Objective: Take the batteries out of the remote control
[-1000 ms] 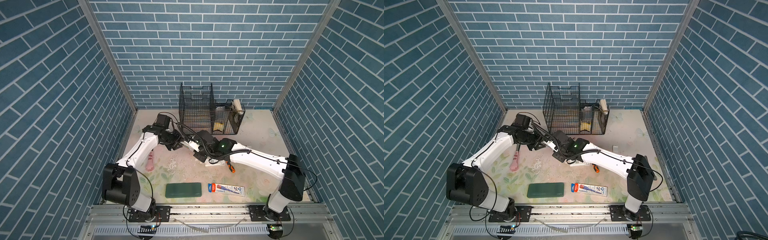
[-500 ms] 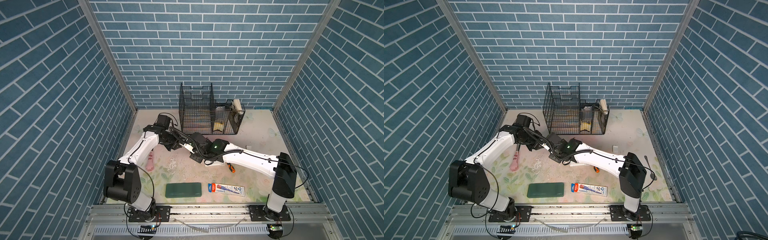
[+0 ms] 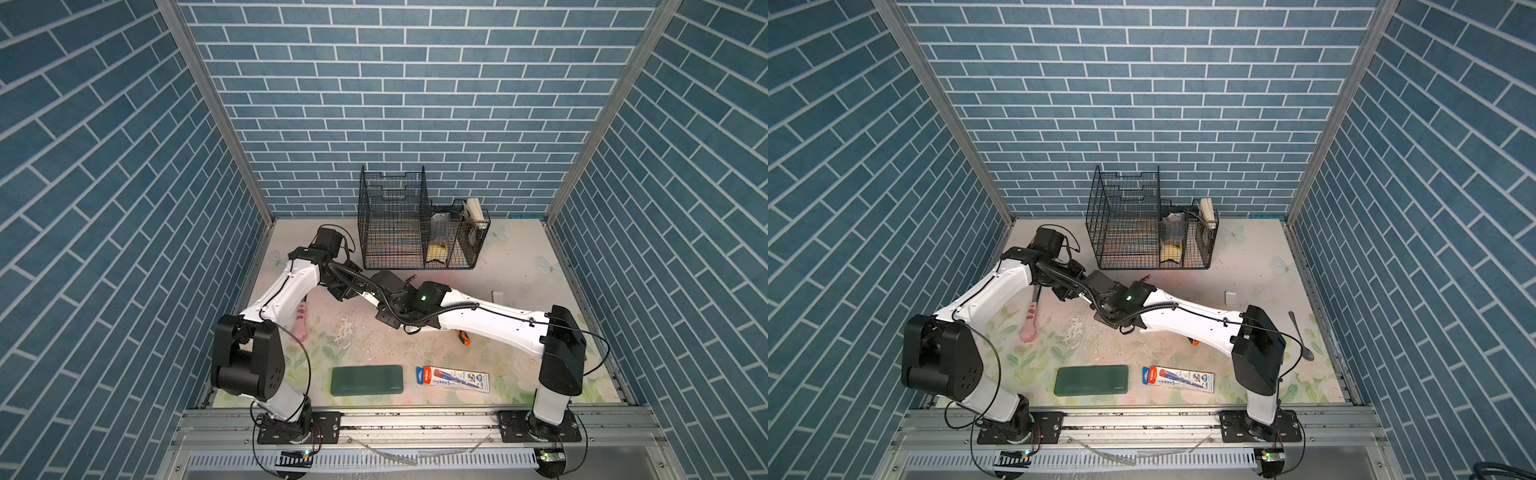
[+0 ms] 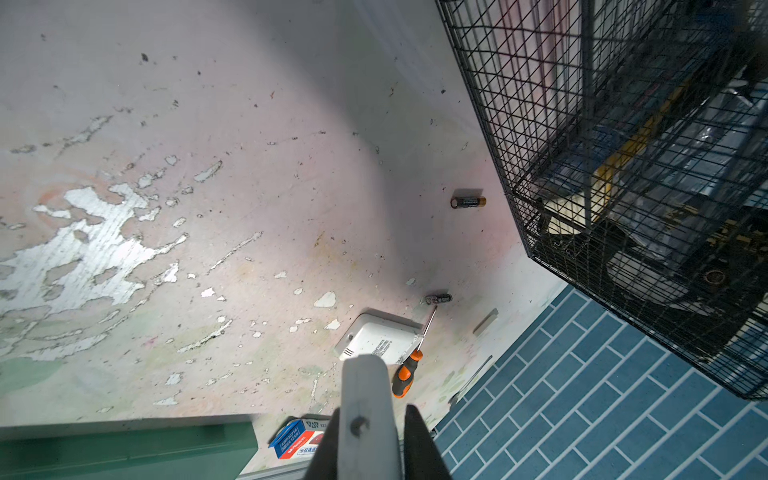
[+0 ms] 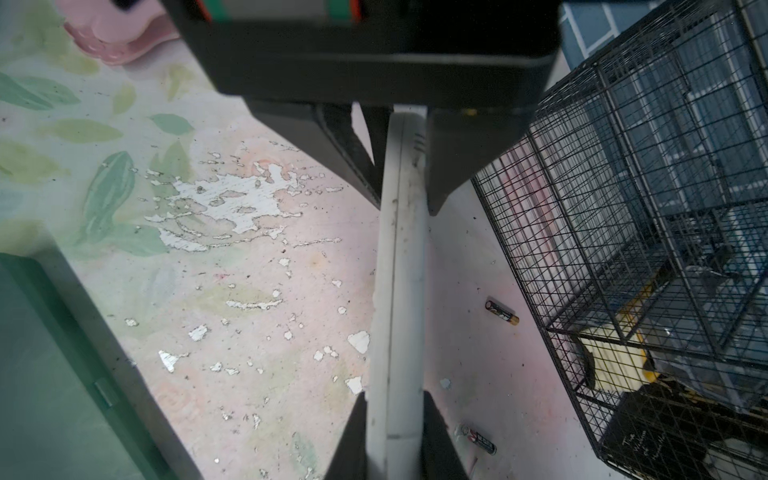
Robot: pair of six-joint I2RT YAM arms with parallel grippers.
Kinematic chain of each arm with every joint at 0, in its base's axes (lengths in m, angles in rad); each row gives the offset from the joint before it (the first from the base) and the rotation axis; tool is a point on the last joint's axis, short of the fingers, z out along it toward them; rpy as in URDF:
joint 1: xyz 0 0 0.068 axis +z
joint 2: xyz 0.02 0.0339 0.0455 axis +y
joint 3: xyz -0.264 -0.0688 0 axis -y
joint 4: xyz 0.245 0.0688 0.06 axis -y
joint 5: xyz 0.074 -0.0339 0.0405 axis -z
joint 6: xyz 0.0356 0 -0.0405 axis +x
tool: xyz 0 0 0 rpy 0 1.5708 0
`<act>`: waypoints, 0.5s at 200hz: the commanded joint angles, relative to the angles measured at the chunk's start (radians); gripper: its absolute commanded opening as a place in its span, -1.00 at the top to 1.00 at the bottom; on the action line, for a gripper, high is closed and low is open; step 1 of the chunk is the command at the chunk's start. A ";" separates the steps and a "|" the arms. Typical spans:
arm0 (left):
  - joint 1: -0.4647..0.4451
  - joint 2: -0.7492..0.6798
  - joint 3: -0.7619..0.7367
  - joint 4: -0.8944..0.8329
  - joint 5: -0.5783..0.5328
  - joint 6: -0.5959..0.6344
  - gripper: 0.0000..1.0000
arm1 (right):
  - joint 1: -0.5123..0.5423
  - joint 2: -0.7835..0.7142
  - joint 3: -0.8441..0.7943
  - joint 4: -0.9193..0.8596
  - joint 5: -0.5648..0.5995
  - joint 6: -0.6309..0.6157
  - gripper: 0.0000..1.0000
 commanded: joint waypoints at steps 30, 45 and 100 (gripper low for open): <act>0.007 0.012 -0.007 0.046 -0.040 0.088 1.00 | 0.012 -0.033 0.066 0.074 0.023 -0.042 0.57; 0.010 0.009 -0.008 0.055 -0.040 0.095 1.00 | 0.012 -0.044 0.054 0.073 0.030 -0.042 0.37; 0.023 -0.018 -0.060 0.166 -0.023 0.077 1.00 | 0.012 -0.115 -0.022 0.061 0.047 -0.022 0.08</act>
